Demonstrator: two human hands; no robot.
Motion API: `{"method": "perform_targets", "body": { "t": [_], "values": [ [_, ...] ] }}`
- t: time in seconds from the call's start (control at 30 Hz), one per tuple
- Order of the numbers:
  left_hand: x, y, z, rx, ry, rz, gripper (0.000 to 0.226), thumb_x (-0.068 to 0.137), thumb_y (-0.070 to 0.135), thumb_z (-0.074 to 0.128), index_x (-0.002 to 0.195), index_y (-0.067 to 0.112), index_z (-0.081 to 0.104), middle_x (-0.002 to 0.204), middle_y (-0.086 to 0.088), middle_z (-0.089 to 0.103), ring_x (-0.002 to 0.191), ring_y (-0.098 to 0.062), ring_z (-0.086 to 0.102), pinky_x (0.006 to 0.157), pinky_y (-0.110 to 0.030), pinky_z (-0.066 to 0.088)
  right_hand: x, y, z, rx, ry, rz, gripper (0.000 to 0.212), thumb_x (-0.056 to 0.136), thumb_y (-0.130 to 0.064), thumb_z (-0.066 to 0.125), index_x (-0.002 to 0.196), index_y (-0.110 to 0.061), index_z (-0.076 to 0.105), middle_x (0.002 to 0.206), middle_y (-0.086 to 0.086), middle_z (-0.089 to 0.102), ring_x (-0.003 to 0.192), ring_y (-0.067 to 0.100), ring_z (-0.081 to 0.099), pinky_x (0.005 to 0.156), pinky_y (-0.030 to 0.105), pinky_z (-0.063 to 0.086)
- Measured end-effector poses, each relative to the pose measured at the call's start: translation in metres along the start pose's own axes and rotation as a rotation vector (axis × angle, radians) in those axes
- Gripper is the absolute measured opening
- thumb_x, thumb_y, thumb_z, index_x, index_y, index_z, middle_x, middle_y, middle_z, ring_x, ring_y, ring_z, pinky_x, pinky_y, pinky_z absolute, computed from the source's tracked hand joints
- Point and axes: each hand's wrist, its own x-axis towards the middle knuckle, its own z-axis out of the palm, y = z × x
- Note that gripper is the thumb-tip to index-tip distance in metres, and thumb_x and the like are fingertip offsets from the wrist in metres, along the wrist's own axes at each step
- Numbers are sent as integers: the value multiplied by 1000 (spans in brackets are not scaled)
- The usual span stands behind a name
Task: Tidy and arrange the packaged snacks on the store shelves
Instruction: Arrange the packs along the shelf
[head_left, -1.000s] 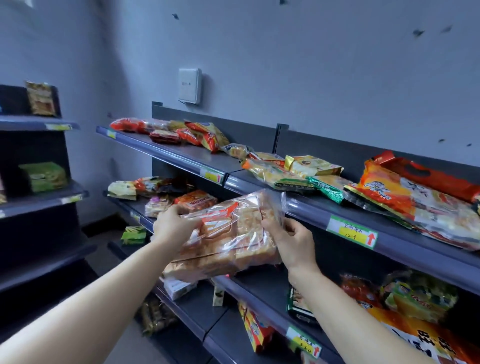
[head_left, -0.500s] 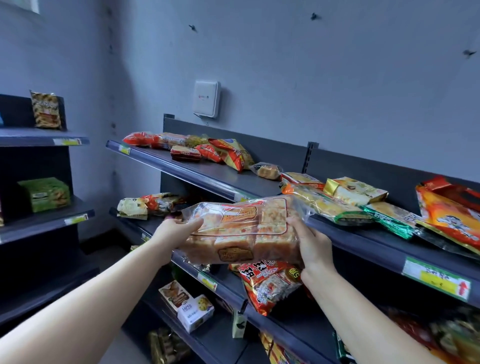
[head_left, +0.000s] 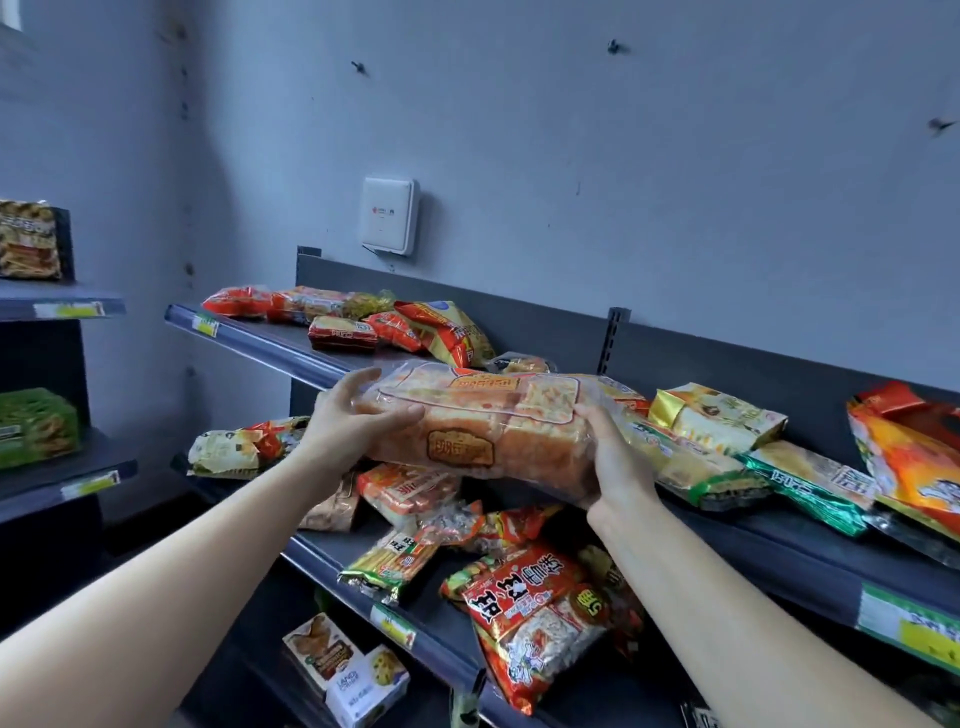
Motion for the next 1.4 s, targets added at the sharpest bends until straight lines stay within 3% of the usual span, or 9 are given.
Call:
{"method": "perform_targets", "body": {
  "t": [0.2, 0.47, 0.53, 0.63, 0.8, 0.93, 1.1, 1.27, 1.4],
  "values": [
    [39, 10, 9, 207, 78, 124, 84, 28, 65, 87, 103, 43, 55, 122, -5, 54, 107, -24, 58, 91, -47, 53, 35, -19, 20, 28, -70, 42, 61, 63, -51, 79, 111, -18, 60, 106, 4, 66, 92, 22, 65, 82, 40, 56],
    [90, 1, 14, 198, 116, 125, 60, 58, 25, 91, 105, 22, 55, 102, -3, 66, 91, -21, 65, 81, -42, 56, 75, -33, 43, -281, 6, -111, 40, 66, -47, 70, 88, -14, 64, 88, 4, 67, 82, 25, 66, 72, 41, 58],
    [109, -2, 13, 192, 89, 111, 57, 59, 22, 90, 104, 22, 55, 101, -4, 68, 88, -22, 67, 80, -43, 57, 85, -41, 48, -439, 58, -324, 22, 81, -33, 60, 71, -14, 56, 73, 1, 58, 74, 24, 57, 66, 32, 47],
    [138, -5, 13, 232, 23, 113, 56, 61, 18, 89, 107, 22, 56, 102, -5, 67, 88, -23, 67, 81, -43, 57, 100, -55, 50, -800, 61, -488, 13, 83, -10, 53, 84, -19, 64, 89, -2, 63, 87, 22, 60, 72, 29, 46],
    [180, -13, 19, 257, -105, 93, 49, 71, 13, 83, 111, 18, 56, 101, -5, 66, 85, -19, 64, 69, -33, 55, 113, -72, 35, -1568, 68, -326, 10, 68, -15, 58, 78, -13, 58, 80, 5, 55, 76, 24, 54, 60, 29, 42],
    [202, -26, 28, 383, -139, 125, 40, 77, 17, 79, 110, 22, 58, 104, -2, 60, 87, -21, 59, 59, -29, 47, 110, -64, 27, -1800, -50, -90, 59, 63, -37, 81, 113, -13, 58, 113, 2, 60, 103, 22, 58, 86, 34, 51],
    [214, -38, 40, 592, -93, 133, 41, 81, 32, 72, 119, 35, 55, 127, -6, 55, 118, -30, 48, 98, -50, 43, 107, -50, 29, -2052, 188, -338, 24, 70, -25, 75, 83, -17, 56, 80, -3, 55, 76, 20, 55, 47, 21, 32],
    [196, -25, 57, 669, -14, 246, 56, 83, 31, 61, 136, 34, 43, 149, -4, 31, 141, -25, 16, 116, -55, 5, 90, -57, 28, -2003, 410, -565, 11, 78, -7, 55, 83, -17, 58, 79, 3, 54, 71, 27, 49, 53, 23, 32],
    [175, -12, 76, 610, 29, 401, 58, 77, 20, 58, 134, 29, 45, 145, -3, 33, 140, -22, 16, 115, -51, 1, 69, -75, 24, -1778, 597, -805, 8, 80, -7, 54, 85, -14, 53, 78, 5, 56, 68, 28, 46, 48, 24, 24]
  ]
}}
